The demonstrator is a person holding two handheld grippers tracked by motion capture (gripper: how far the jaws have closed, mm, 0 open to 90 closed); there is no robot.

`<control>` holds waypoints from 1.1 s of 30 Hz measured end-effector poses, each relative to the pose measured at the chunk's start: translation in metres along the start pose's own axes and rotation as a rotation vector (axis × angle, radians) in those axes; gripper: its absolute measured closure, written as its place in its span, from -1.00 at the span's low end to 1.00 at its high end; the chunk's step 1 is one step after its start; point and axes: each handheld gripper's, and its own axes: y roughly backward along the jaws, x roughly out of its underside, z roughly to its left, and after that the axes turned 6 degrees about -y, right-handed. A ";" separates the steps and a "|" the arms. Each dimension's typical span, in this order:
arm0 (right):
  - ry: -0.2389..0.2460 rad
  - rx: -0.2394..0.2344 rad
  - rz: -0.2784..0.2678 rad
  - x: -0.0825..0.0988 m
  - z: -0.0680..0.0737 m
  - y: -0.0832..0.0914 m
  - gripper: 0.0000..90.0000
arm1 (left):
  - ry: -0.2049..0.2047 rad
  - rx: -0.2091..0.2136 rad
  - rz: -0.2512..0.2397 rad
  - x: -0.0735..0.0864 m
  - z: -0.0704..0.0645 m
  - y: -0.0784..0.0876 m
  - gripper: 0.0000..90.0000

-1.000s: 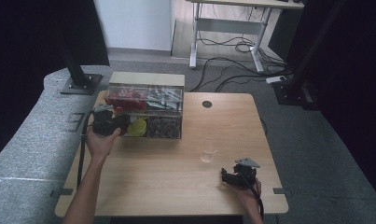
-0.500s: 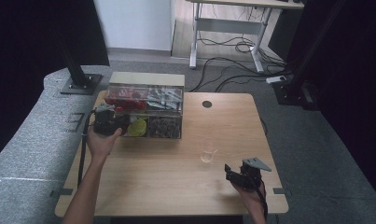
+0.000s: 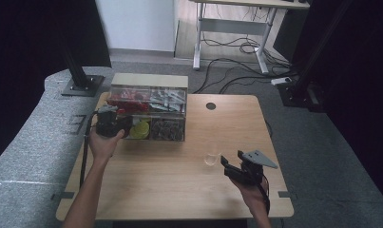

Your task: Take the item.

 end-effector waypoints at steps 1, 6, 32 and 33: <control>0.009 -0.006 -0.011 -0.003 0.004 -0.001 -0.33 | -0.001 -0.005 0.000 0.000 0.000 0.000 1.00; 0.062 -0.040 -0.044 -0.016 0.024 -0.008 -0.21 | -0.005 -0.010 -0.001 0.000 -0.001 0.001 1.00; 0.118 -0.226 0.019 -0.037 0.074 -0.063 0.21 | -0.009 -0.006 0.001 0.000 -0.004 -0.001 1.00; 0.119 -0.231 0.020 -0.037 0.075 -0.064 0.22 | -0.009 -0.006 0.001 0.000 -0.004 -0.001 1.00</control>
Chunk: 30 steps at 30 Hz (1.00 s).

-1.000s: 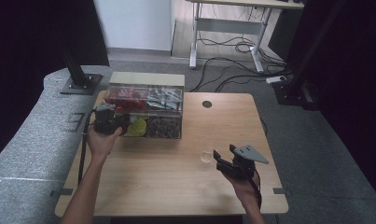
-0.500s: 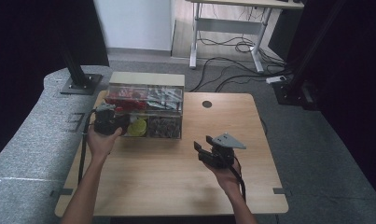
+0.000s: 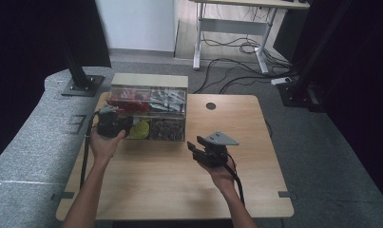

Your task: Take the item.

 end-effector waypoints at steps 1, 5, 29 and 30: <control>0.001 -0.002 0.002 0.000 0.000 -0.001 0.23 | 0.000 0.001 0.000 0.000 0.000 0.000 1.00; -0.005 -0.009 -0.005 -0.002 0.001 -0.002 0.26 | 0.003 0.008 0.001 0.000 0.000 0.000 1.00; 0.011 -0.040 0.034 -0.011 0.018 -0.038 0.34 | -0.004 0.011 0.011 -0.002 -0.001 -0.001 1.00; 0.010 -0.042 0.035 -0.010 0.019 -0.040 0.34 | -0.004 0.011 0.011 -0.002 -0.001 -0.001 1.00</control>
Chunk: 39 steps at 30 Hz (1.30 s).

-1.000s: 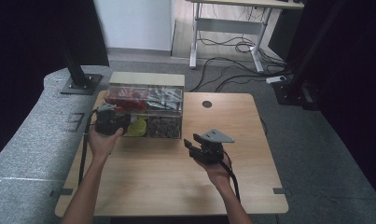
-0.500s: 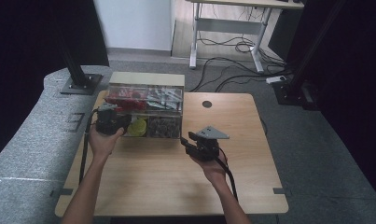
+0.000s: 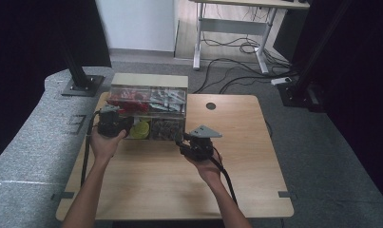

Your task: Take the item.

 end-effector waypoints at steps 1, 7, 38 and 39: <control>0.001 -0.001 0.001 0.000 0.001 -0.001 0.35 | 0.001 -0.001 0.000 0.000 0.000 0.000 1.00; 0.003 -0.004 0.004 0.000 0.004 -0.010 0.38 | -0.007 -0.002 0.005 0.000 -0.002 -0.001 1.00; 0.011 0.022 0.048 0.007 0.014 -0.056 0.38 | -0.011 0.005 0.004 0.001 -0.005 -0.005 1.00; 0.010 0.024 0.054 0.008 0.014 -0.059 0.38 | -0.011 0.005 0.003 0.002 -0.005 -0.005 1.00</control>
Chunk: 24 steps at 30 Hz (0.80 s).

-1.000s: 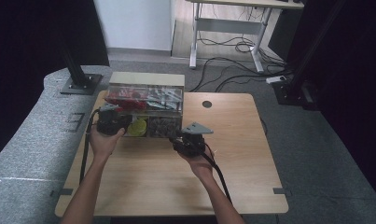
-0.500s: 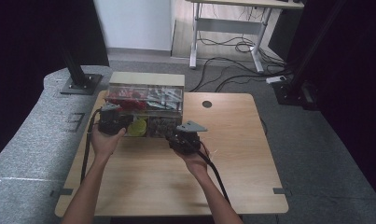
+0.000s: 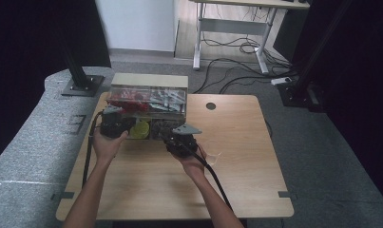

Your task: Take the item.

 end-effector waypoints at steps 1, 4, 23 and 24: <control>0.000 0.001 0.001 0.000 0.000 -0.002 0.38 | -0.001 0.000 0.000 0.000 0.000 0.000 1.00; -0.006 0.004 0.005 -0.001 -0.001 -0.007 0.39 | -0.001 0.001 0.002 0.000 0.000 0.000 1.00; -0.024 0.047 0.035 0.004 -0.009 -0.035 0.44 | 0.001 0.002 0.011 0.001 0.002 -0.001 1.00; -0.029 0.050 0.035 0.004 -0.009 -0.036 0.45 | 0.002 0.002 0.010 0.001 0.002 -0.001 1.00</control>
